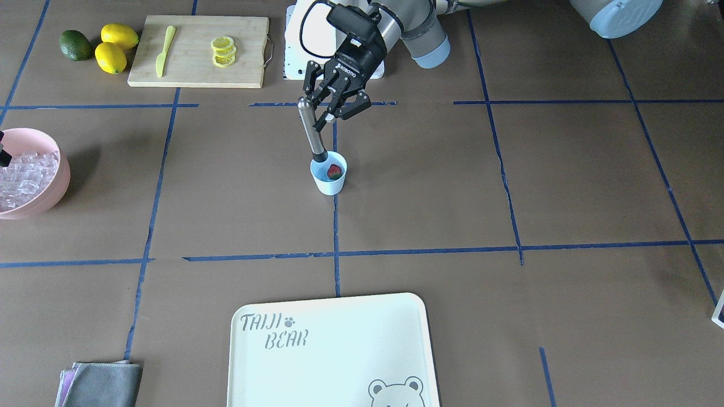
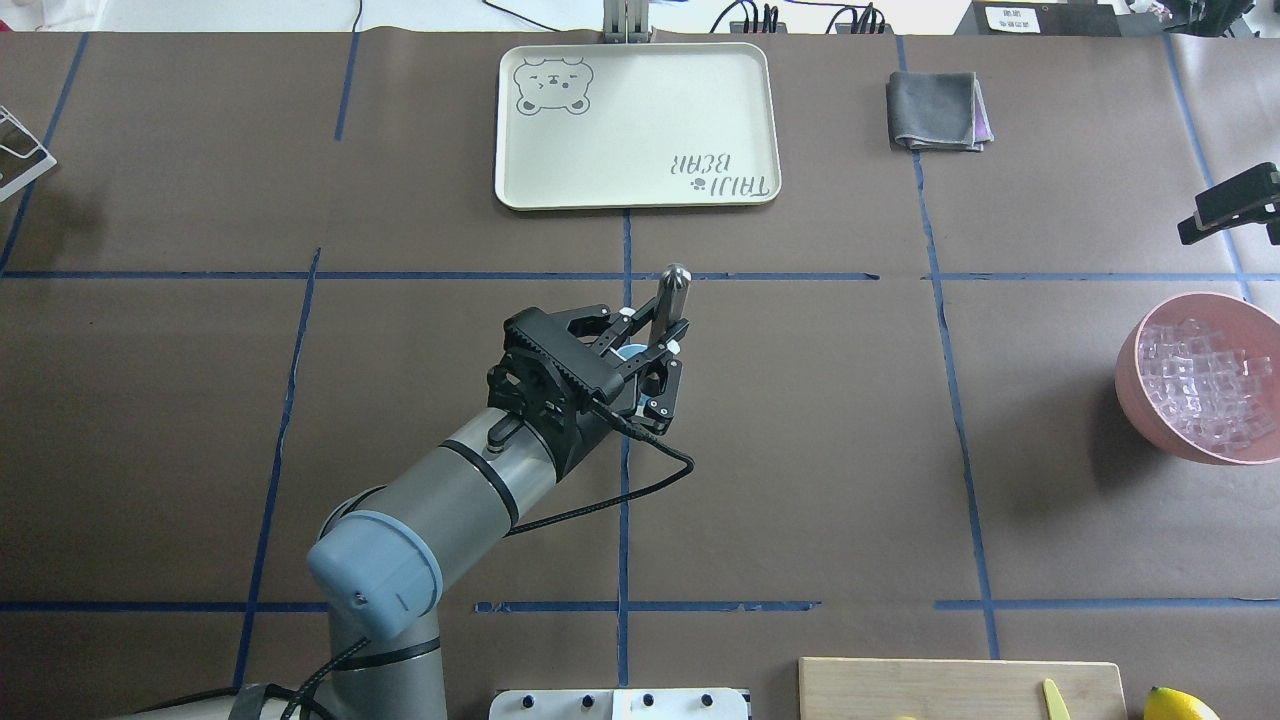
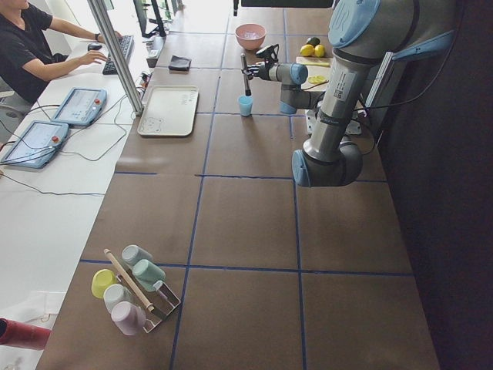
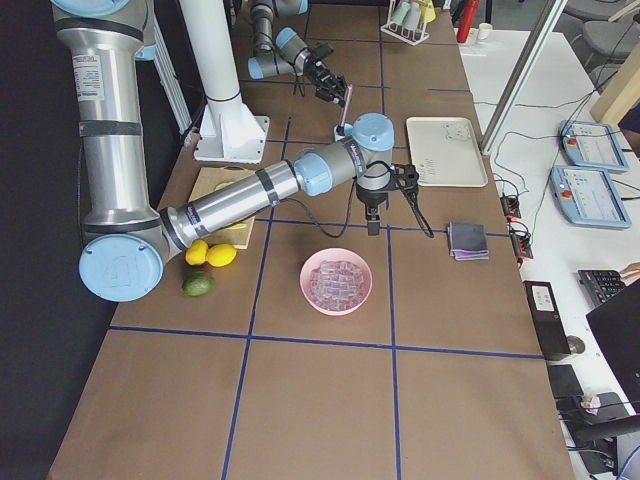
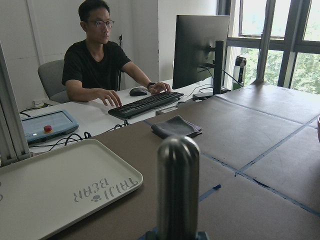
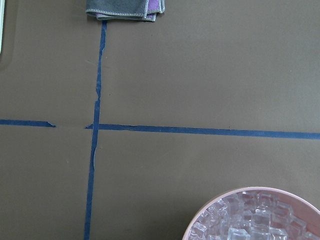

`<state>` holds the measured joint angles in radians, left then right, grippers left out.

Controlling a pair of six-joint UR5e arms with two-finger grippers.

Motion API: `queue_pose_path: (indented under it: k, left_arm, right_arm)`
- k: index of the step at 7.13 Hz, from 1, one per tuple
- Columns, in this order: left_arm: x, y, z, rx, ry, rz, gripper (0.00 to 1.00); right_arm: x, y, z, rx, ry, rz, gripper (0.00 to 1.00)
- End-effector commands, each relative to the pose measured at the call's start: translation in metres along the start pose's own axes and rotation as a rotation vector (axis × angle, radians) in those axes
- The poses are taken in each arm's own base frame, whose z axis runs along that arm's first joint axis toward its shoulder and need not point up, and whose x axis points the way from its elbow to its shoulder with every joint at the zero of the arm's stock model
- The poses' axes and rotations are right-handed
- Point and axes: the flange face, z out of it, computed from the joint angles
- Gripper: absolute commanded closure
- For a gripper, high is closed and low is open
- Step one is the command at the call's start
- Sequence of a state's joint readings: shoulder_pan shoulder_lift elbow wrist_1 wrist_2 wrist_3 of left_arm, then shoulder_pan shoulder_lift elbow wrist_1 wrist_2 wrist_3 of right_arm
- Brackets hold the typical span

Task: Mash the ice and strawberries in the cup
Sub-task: 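Press the metal rod down into the blue cup with the left gripper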

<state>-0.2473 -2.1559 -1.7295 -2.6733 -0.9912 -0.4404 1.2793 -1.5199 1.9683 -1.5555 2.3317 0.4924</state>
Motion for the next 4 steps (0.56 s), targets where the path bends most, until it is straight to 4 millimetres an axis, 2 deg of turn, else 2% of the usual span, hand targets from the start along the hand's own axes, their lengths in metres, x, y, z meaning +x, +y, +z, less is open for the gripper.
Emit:
queue_pose_path:
  k: [1, 3, 4]
  left_arm:
    - [-0.026, -0.064, -0.017, 0.065, -0.024, 0.065, 1.00]
    - [-0.067, -0.071, 0.005, -0.029, -0.146, 0.109, 1.00]
    - [-0.094, -0.077, 0.018, -0.110, -0.193, 0.044, 1.00]
  right_arm:
    - [0.001, 0.000, 0.001, -0.002, 0.003, 0.002, 0.00]
    - [0.002, 0.000, 0.003, -0.005, 0.002, 0.004, 0.00]
    - [0.004, 0.000, 0.004, -0.009, 0.006, 0.008, 0.00]
